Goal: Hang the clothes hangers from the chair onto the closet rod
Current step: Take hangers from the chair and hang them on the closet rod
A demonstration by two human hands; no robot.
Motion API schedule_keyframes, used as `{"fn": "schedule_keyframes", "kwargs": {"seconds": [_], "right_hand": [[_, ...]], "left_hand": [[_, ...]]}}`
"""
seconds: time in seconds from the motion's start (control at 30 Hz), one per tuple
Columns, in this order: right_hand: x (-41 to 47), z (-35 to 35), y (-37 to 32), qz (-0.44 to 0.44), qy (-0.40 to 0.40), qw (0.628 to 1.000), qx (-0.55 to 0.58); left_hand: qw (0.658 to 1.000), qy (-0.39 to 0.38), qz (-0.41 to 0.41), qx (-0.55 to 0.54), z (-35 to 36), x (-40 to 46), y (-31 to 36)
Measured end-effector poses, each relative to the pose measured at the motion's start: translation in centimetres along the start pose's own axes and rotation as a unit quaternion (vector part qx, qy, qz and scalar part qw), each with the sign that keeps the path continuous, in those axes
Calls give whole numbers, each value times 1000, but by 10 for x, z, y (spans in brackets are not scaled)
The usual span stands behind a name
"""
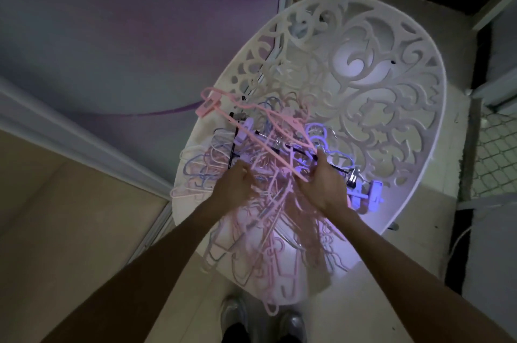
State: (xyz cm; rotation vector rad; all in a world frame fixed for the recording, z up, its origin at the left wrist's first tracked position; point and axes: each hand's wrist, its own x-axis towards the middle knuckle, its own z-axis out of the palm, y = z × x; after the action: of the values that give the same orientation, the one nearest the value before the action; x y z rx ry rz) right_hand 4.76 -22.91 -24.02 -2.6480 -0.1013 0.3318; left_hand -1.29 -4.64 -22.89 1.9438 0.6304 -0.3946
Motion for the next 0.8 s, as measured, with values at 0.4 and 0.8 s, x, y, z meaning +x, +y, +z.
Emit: {"fn": "schedule_keyframes", "kwargs": {"seconds": [0.4,0.8], "right_hand": [[-36,-98,-15,41,-106,972,205],[-34,-49,-37,-62,-154,971,171]], "left_hand": [[877,-24,-60,-477,-30,-44,53],[825,3,-25,-565,-46,-72,113]]}}
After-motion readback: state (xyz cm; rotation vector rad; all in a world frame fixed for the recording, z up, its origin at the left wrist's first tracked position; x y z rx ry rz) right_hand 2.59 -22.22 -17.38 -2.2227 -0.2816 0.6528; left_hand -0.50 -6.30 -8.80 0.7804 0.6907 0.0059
